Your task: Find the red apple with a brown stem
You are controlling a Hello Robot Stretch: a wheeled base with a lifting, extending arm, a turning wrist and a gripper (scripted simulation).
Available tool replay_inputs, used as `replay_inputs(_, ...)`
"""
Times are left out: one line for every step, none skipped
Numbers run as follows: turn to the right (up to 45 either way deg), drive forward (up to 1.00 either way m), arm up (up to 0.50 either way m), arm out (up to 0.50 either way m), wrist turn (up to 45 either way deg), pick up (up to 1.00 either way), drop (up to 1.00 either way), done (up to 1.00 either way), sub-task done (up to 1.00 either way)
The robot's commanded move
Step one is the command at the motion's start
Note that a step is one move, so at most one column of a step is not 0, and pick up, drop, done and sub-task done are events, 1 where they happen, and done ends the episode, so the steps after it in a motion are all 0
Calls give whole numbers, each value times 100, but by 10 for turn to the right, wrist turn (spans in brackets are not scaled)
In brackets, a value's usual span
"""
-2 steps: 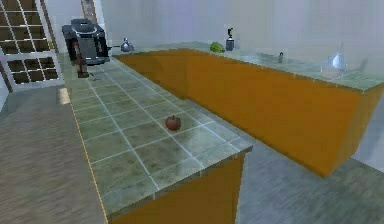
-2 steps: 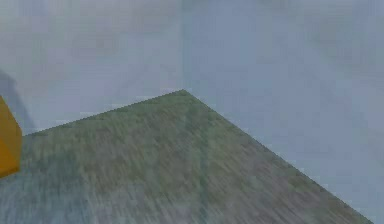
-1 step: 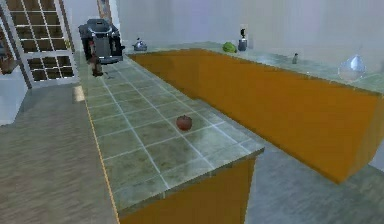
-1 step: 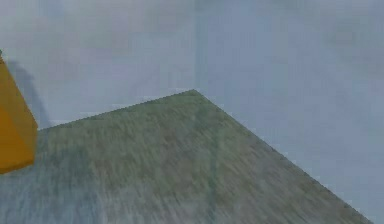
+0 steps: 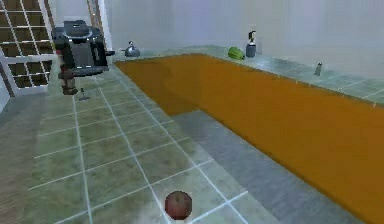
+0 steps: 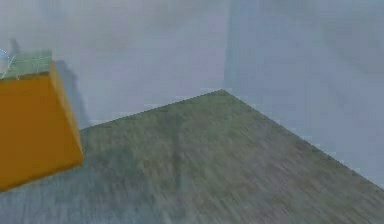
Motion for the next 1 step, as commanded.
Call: replay_inputs(0, 0, 0, 0, 0, 0, 0, 100, 0)
